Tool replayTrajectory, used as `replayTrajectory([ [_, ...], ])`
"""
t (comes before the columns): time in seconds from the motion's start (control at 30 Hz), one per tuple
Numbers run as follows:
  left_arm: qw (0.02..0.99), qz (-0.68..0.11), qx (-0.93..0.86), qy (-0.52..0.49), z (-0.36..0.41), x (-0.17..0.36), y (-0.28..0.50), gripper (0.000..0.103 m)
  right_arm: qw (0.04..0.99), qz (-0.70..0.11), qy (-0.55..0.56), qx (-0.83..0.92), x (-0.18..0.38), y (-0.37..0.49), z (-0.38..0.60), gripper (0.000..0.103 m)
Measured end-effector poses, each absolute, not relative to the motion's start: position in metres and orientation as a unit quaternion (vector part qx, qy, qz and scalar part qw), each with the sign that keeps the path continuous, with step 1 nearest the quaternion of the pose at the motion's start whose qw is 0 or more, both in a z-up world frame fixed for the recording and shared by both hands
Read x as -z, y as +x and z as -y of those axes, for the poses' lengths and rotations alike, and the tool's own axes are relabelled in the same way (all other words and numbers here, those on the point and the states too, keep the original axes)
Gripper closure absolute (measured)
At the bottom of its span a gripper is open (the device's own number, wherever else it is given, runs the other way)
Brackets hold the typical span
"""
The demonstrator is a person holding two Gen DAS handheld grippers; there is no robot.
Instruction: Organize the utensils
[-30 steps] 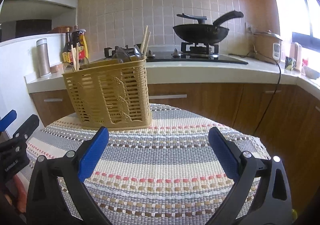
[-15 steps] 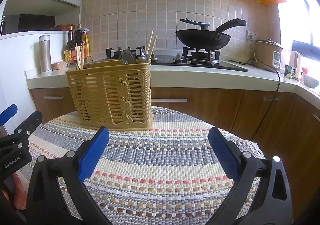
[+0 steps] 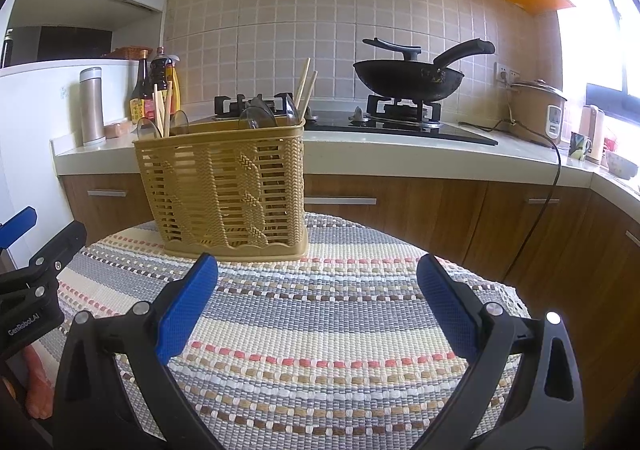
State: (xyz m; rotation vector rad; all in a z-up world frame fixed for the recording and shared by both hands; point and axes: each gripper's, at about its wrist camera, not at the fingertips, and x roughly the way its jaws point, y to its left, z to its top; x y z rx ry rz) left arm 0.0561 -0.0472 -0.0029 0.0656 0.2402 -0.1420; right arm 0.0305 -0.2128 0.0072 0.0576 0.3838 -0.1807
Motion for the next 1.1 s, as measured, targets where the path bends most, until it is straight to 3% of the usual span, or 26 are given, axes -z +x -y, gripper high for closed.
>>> replayTrajectory([
  [1.1,0.987,-0.136,0.083,0.026,0.0461,0.0056,0.0613,0.008,0.976,-0.196,0.031,0.088,-0.0067,0.0325,0.2129,0.008],
])
